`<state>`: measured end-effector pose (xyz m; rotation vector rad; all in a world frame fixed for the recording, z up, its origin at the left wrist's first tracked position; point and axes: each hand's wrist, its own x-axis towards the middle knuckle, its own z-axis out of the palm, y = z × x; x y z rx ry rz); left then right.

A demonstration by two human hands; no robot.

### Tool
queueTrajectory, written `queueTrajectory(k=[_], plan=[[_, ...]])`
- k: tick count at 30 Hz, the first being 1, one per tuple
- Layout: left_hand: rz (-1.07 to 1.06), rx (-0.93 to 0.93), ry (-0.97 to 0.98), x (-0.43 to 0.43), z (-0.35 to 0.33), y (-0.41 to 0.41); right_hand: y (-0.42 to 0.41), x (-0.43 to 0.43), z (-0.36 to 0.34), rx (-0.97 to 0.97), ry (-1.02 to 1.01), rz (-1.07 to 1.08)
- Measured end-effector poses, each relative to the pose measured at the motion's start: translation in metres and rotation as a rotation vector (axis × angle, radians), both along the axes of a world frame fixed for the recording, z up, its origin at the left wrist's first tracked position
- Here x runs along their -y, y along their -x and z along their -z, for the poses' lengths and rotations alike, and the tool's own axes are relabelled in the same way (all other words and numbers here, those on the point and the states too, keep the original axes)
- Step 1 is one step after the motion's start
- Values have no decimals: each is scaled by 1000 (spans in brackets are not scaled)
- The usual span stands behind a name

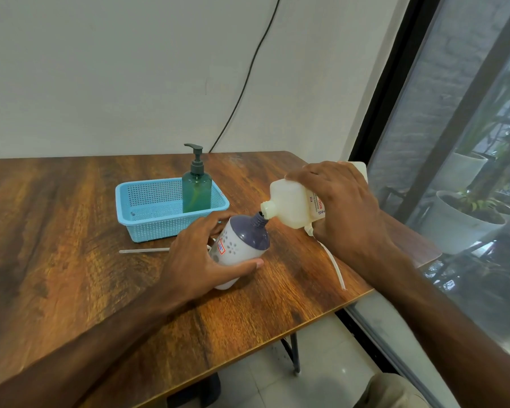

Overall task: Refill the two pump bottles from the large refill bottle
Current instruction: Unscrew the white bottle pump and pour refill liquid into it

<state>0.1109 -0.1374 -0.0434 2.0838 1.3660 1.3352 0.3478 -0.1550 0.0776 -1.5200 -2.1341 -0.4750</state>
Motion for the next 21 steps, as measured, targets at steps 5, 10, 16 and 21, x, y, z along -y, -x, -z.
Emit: queueTrajectory(k=[5, 10, 16, 21], plan=[[-7, -2, -1, 1, 0, 0, 0, 1, -1, 2, -8, -7], [-7, -1, -12, 1, -2, 0, 2, 1, -2, 6, 6, -4], [-2, 0, -7, 1, -1, 0, 1, 1, -4, 15, 16, -7], [-6, 0, -15, 2, -1, 0, 2, 1, -5, 18, 23, -8]])
